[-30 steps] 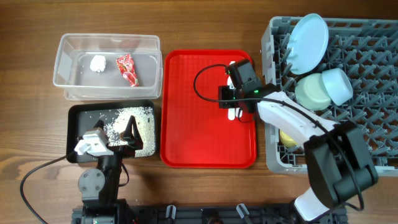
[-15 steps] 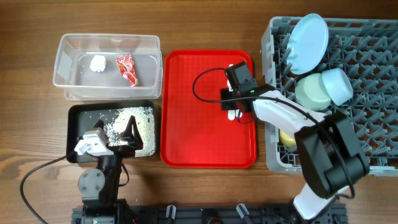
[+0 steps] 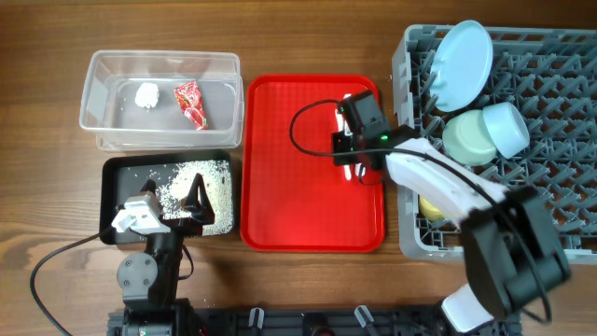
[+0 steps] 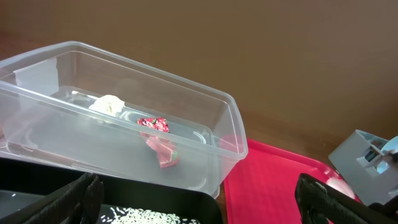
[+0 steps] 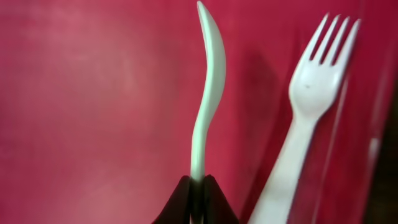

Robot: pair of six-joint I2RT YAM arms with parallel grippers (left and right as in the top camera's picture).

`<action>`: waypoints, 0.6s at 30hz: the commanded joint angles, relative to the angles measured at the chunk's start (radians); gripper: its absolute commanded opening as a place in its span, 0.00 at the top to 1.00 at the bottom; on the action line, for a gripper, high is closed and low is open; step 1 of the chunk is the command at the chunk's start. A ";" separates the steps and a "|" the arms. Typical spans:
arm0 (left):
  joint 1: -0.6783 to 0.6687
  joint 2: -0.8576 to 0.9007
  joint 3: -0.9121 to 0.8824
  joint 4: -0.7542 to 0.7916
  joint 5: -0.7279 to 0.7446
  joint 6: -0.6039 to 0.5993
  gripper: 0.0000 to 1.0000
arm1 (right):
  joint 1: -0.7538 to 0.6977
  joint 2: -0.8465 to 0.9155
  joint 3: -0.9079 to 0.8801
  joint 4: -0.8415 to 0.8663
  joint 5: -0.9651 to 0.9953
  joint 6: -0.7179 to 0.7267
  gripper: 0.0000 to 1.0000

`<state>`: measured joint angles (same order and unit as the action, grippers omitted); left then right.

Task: Sort waste into correct bins and load items into the dishwasher rack
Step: 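Carry the white spoon to the rack and drop it in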

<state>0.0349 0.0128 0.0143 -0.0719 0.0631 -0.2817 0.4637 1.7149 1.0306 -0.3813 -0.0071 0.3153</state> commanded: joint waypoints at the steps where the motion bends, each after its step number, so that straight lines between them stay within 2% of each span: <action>1: 0.007 -0.010 -0.009 0.002 0.015 0.013 0.00 | 0.002 -0.200 -0.004 -0.003 0.004 -0.024 0.96; 6: 0.007 -0.010 -0.009 0.002 0.015 0.013 0.00 | 0.002 -0.340 -0.004 -0.033 0.185 -0.024 0.96; 8: 0.007 -0.010 -0.009 0.002 0.015 0.013 0.00 | -0.010 -0.385 -0.004 -0.060 0.335 -0.034 0.96; 10: 0.007 -0.010 -0.009 0.002 0.015 0.013 0.00 | -0.041 -0.392 -0.004 -0.066 0.404 -0.096 0.96; 12: 0.007 -0.010 -0.009 0.002 0.015 0.013 0.00 | -0.084 -0.383 -0.004 -0.074 0.414 -0.152 0.96; 18: 0.007 -0.010 -0.009 0.002 0.015 0.013 0.00 | -0.224 -0.305 -0.004 -0.083 0.401 -0.159 0.96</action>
<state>0.0349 0.0128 0.0143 -0.0719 0.0631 -0.2817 0.2996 1.3537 1.0290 -0.4644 0.3508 0.1932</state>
